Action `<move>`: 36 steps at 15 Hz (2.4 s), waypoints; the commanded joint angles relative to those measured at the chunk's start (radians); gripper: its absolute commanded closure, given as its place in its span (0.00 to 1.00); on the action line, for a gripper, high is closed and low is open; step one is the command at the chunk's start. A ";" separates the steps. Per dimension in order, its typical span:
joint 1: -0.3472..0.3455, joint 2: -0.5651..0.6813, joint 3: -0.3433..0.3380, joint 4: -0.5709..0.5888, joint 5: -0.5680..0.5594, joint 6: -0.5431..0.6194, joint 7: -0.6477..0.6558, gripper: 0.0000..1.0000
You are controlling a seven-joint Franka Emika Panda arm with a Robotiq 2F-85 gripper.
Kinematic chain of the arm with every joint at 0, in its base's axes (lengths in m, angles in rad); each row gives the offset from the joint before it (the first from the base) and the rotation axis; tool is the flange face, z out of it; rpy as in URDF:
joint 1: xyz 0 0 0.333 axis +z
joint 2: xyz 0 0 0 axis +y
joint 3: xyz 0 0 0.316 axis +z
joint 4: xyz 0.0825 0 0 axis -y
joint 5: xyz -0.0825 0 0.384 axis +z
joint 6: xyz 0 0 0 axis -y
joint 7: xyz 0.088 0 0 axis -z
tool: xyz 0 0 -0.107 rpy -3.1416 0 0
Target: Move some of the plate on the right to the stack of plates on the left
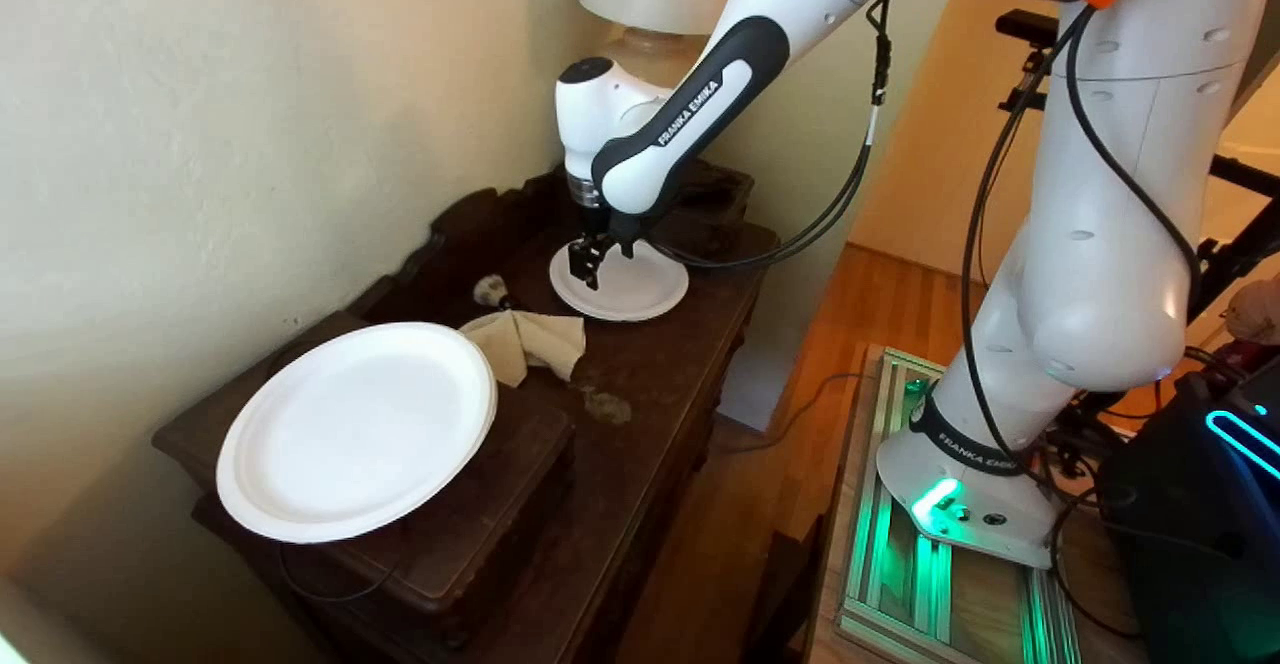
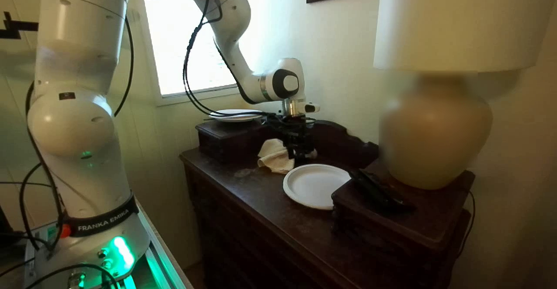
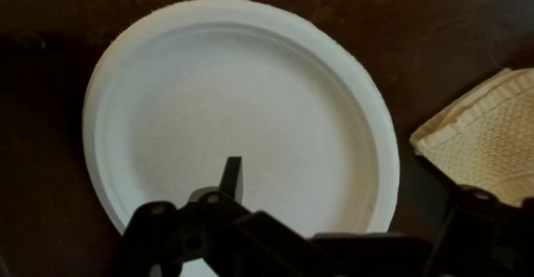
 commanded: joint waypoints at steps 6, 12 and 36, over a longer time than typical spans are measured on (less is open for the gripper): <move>0.104 0.197 -0.097 0.158 -0.005 0.076 0.088 0.00; 0.136 0.246 -0.126 0.215 0.001 0.070 0.090 0.12; 0.113 0.083 -0.116 0.145 0.038 0.055 0.049 0.34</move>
